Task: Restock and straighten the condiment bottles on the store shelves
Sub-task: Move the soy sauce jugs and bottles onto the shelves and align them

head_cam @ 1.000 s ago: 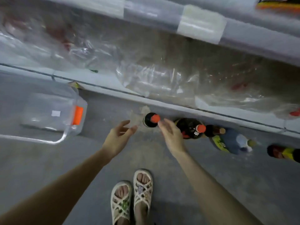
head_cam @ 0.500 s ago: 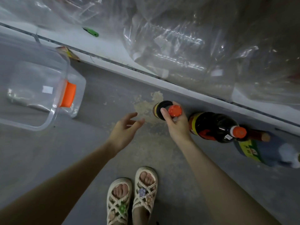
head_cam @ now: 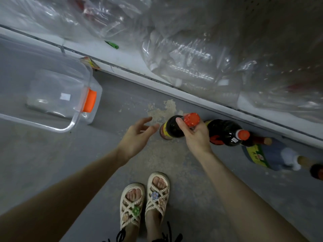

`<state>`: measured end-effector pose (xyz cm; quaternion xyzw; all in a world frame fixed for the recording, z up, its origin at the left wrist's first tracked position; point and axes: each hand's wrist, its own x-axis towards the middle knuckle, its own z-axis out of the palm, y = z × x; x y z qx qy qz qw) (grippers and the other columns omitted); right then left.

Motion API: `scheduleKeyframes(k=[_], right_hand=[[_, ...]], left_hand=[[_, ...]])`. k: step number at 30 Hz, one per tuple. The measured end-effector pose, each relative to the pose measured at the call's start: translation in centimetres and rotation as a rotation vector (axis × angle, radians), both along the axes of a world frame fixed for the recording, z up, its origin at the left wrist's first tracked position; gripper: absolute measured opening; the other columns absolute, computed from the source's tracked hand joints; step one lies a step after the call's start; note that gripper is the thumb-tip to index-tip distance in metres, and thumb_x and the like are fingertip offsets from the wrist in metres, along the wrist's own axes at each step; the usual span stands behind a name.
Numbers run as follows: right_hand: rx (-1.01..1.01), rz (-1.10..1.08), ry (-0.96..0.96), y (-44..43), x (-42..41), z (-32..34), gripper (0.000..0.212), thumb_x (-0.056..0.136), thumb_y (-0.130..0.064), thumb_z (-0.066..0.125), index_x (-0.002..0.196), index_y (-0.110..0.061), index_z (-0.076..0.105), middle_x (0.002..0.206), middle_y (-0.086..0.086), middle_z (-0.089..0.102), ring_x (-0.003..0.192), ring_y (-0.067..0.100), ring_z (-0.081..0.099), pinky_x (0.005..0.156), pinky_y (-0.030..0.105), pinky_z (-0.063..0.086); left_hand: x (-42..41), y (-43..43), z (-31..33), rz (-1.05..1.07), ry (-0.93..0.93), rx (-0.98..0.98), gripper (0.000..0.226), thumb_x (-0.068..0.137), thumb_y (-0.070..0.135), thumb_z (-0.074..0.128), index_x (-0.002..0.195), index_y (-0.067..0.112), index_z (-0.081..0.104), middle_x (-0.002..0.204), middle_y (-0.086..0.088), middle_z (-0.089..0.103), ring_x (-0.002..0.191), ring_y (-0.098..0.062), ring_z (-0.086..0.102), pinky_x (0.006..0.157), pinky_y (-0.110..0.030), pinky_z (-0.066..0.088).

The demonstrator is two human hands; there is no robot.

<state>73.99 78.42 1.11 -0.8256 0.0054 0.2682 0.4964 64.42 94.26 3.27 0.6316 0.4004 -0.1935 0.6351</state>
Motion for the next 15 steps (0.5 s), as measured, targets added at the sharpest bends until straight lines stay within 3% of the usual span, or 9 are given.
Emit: scheduleKeyframes(k=[4, 7, 9, 12, 15], right_hand=[[0.027, 0.070, -0.022, 0.6, 0.3, 7.9, 0.022, 0.089, -0.025, 0.068, 0.081, -0.005, 0.064, 0.067, -0.004, 0.060, 0.059, -0.007, 0.055, 0.061, 0.008, 0.041], [0.041, 0.091, -0.094, 1.0, 0.9, 14.8, 0.029, 0.088, -0.030, 0.069, 0.074, -0.006, 0.061, 0.065, -0.003, 0.060, 0.060, 0.000, 0.053, 0.063, 0.018, 0.042], [0.044, 0.089, -0.158, 1.6, 1.7, 20.4, 0.037, 0.086, -0.036, 0.070, 0.063, -0.011, 0.053, 0.054, -0.011, 0.049, 0.058, 0.008, 0.047, 0.061, 0.027, 0.039], [0.053, 0.118, -0.234, 2.8, 2.8, 29.1, 0.044, 0.082, -0.045, 0.071, 0.056, -0.018, 0.047, 0.050, -0.011, 0.042, 0.056, 0.014, 0.041, 0.059, 0.034, 0.038], [0.044, 0.147, -0.343, 4.2, 4.0, 39.1, 0.045, 0.080, -0.046, 0.072, 0.053, -0.020, 0.047, 0.053, -0.008, 0.047, 0.059, 0.014, 0.047, 0.062, 0.035, 0.043]], left_hand=[[-0.2, 0.2, 5.6, -0.026, -0.068, 0.024, 0.048, 0.095, 0.040, 0.055, 0.140, 0.029, 0.044, 0.111, 0.007, 0.060, 0.102, -0.007, 0.058, 0.077, -0.020, 0.046], [-0.2, 0.3, 11.2, -0.039, -0.133, 0.045, 0.049, 0.095, 0.036, 0.055, 0.141, 0.026, 0.043, 0.103, 0.015, 0.057, 0.096, 0.001, 0.056, 0.077, -0.020, 0.046], [0.0, 0.6, 16.0, -0.043, -0.188, 0.067, 0.052, 0.094, 0.035, 0.058, 0.142, 0.024, 0.042, 0.103, 0.015, 0.057, 0.094, 0.004, 0.055, 0.074, -0.017, 0.045], [0.5, 1.3, 23.3, -0.020, -0.272, 0.032, 0.059, 0.089, 0.039, 0.063, 0.143, 0.027, 0.041, 0.122, 0.005, 0.059, 0.107, -0.005, 0.056, 0.076, -0.018, 0.043], [1.3, 2.2, 31.2, -0.019, -0.378, 0.014, 0.080, 0.074, 0.051, 0.077, 0.143, 0.030, 0.041, 0.138, 0.000, 0.050, 0.126, -0.015, 0.049, 0.092, -0.028, 0.042]])
